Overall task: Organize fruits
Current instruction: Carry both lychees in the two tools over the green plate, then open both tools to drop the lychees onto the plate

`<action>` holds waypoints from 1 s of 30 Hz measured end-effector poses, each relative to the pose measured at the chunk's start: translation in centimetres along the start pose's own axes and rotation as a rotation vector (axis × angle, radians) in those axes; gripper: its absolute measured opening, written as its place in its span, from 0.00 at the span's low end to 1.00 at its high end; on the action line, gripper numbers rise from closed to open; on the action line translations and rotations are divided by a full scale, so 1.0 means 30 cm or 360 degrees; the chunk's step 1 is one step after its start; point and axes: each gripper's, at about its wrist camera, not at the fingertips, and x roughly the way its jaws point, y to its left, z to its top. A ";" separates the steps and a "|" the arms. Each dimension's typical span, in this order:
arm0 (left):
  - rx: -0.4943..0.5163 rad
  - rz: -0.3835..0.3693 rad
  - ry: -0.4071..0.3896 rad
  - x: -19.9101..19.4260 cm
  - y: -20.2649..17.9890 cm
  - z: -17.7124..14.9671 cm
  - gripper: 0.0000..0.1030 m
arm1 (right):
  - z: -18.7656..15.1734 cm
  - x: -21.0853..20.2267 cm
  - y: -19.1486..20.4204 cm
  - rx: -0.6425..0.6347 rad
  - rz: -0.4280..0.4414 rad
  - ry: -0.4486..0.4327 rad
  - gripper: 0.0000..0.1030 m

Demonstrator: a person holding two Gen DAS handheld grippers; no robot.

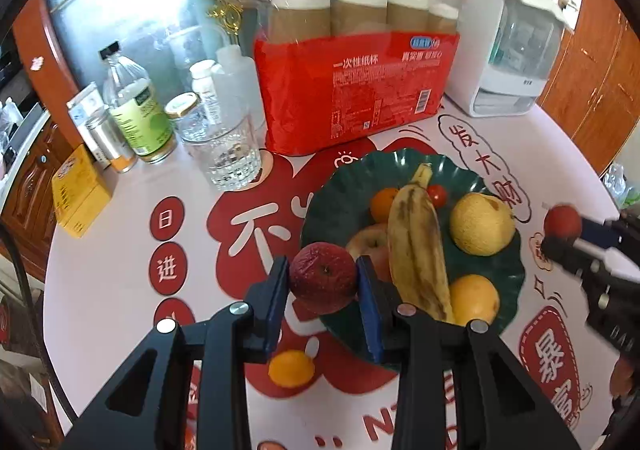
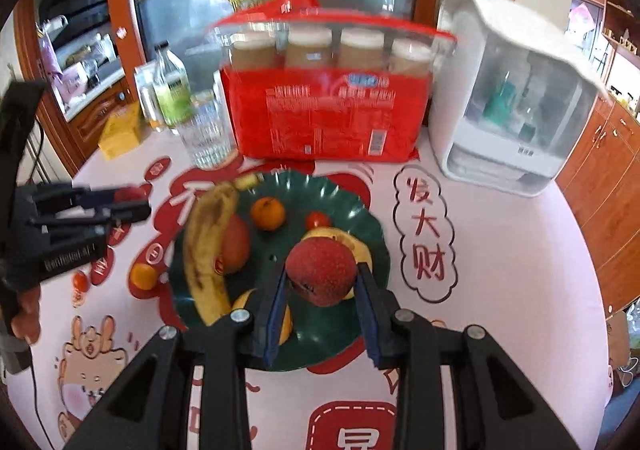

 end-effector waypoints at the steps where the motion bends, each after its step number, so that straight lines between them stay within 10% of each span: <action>1: 0.0006 -0.0008 0.0009 0.024 -0.003 0.008 0.31 | -0.008 0.020 0.004 0.0003 0.0003 0.0018 0.32; 30: -0.0026 -0.0223 0.0084 0.261 -0.049 0.118 0.42 | -0.085 0.228 0.014 -0.0069 -0.0039 0.0137 0.33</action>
